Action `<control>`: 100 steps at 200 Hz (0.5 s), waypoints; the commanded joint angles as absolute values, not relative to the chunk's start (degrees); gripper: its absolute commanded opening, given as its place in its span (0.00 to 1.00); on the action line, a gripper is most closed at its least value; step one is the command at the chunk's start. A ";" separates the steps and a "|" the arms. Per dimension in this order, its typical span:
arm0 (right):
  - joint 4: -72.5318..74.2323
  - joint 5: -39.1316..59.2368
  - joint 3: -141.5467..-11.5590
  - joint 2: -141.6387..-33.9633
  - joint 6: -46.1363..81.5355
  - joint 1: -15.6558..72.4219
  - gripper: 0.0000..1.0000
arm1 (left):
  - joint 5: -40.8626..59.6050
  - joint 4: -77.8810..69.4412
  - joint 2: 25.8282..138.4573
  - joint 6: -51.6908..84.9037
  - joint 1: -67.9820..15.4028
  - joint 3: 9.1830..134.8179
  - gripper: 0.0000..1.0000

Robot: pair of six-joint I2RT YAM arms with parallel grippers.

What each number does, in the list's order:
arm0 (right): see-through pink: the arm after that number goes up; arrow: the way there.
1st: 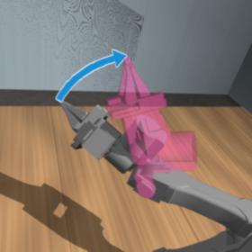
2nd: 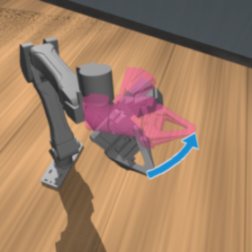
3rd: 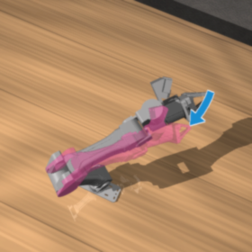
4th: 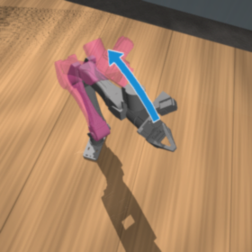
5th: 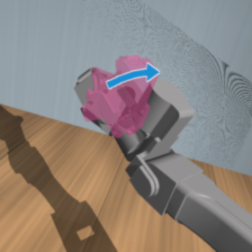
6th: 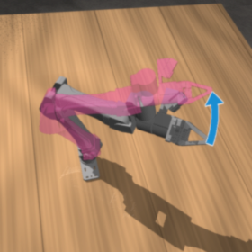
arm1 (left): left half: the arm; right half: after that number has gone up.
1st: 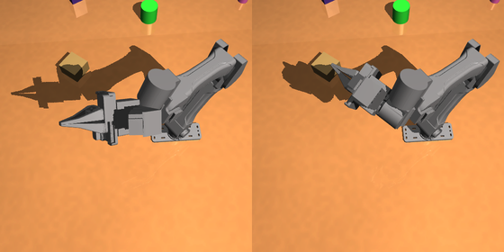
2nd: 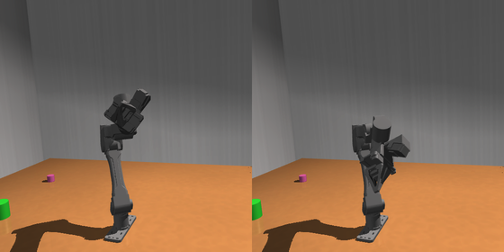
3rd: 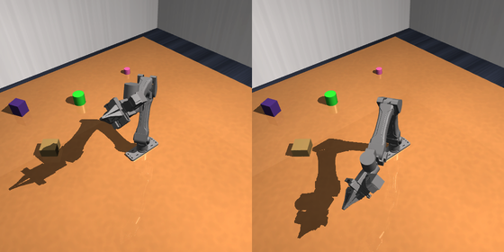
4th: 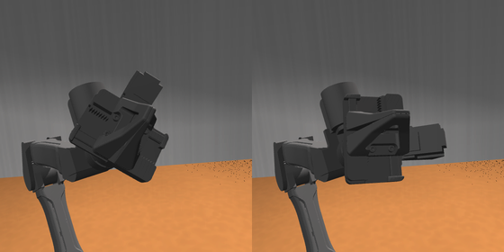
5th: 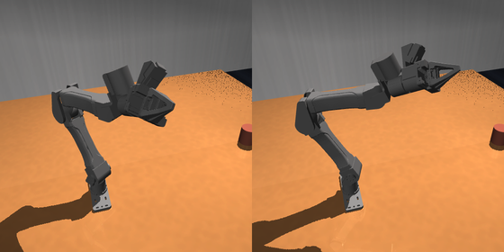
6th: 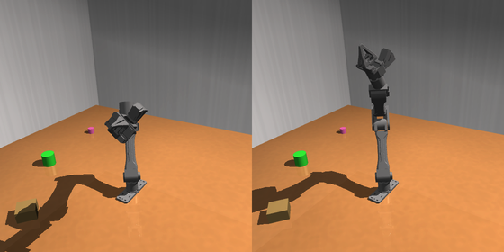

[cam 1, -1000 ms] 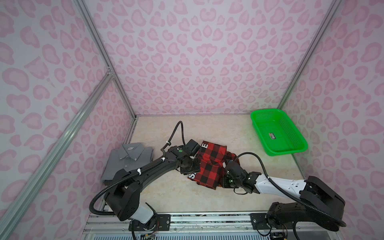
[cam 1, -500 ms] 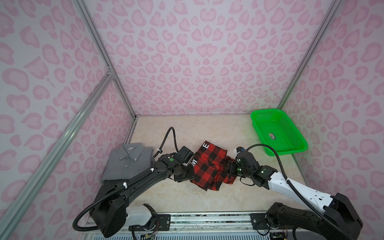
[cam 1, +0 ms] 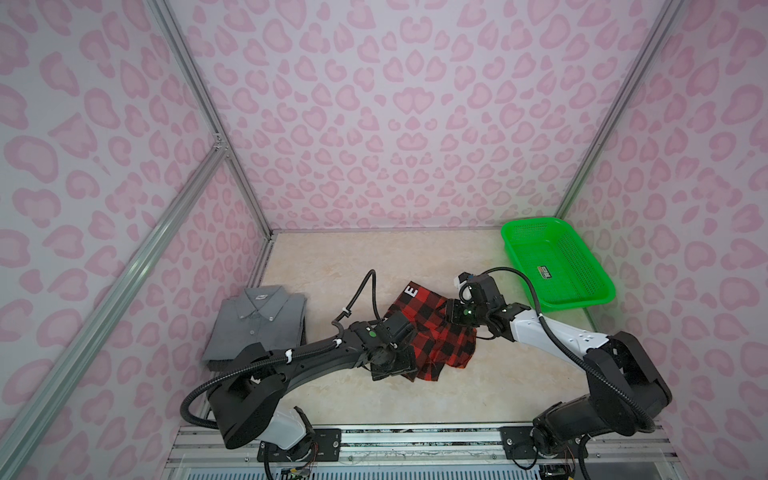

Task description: Fold and stack the long sleeve shirts

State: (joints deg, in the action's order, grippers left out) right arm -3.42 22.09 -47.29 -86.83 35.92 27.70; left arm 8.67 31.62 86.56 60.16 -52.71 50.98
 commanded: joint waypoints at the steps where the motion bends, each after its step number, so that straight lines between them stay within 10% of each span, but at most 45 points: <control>1: -2.95 22.06 -48.25 -88.36 33.33 27.34 0.29 | 8.16 28.66 89.03 61.25 -53.00 52.55 0.74; 43: -3.26 22.55 -49.19 -86.35 32.08 27.15 0.03 | 7.69 28.06 92.04 60.63 -53.17 55.54 0.57; 100: -9.97 18.76 -51.39 -87.64 30.89 25.41 0.15 | 8.00 27.51 95.60 60.03 -53.26 58.30 0.37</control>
State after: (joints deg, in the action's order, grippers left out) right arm -5.72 21.47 -51.24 -86.19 31.81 26.11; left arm 8.56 28.27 94.35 60.31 -53.25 57.25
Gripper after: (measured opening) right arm 0.051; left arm 0.372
